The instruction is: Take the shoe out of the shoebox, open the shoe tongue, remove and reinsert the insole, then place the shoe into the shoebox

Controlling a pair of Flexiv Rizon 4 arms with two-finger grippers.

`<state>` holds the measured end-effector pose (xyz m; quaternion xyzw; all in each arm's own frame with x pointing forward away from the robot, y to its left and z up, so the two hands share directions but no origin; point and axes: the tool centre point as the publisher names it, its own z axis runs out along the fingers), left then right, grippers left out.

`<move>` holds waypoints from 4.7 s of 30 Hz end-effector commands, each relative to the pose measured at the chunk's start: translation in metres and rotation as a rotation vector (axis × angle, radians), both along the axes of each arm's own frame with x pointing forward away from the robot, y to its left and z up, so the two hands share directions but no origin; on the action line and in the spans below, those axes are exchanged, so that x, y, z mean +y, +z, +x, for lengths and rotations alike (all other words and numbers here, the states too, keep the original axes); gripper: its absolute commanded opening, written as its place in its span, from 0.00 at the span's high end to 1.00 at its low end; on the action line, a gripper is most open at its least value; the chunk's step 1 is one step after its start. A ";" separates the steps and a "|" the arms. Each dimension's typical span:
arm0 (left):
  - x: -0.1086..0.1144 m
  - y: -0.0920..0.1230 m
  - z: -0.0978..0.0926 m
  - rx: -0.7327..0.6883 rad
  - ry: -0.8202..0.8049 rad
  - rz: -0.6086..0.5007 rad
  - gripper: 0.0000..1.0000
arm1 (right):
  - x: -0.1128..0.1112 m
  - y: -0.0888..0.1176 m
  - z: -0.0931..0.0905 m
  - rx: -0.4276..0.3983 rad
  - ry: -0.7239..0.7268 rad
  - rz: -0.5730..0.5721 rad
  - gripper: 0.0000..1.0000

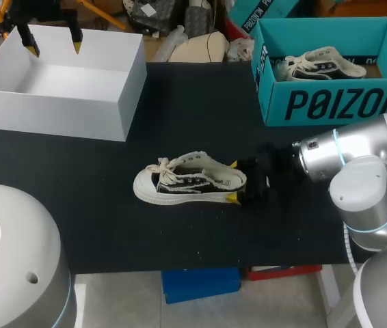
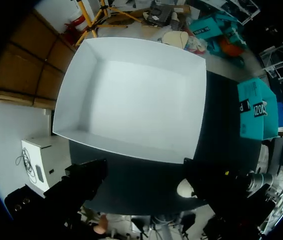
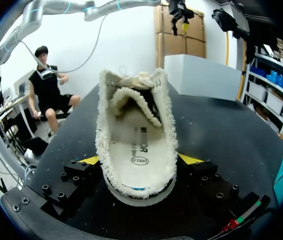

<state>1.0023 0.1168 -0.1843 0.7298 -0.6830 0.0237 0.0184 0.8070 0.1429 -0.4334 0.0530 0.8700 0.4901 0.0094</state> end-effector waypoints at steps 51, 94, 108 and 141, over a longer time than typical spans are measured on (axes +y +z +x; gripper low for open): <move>-0.194 -0.029 -0.184 -0.073 -0.092 0.192 0.00 | 0.002 -0.002 0.001 0.000 -0.002 -0.001 1.00; -0.306 -0.155 -0.216 0.103 -0.099 0.487 0.00 | 0.002 -0.002 0.001 0.000 -0.002 -0.001 1.00; -0.283 -0.180 -0.206 0.075 -0.076 0.581 0.00 | 0.002 -0.002 0.001 0.000 -0.002 -0.001 1.00; -0.277 -0.166 -0.214 0.018 -0.235 0.586 1.00 | 0.002 -0.002 0.001 0.000 -0.002 -0.001 1.00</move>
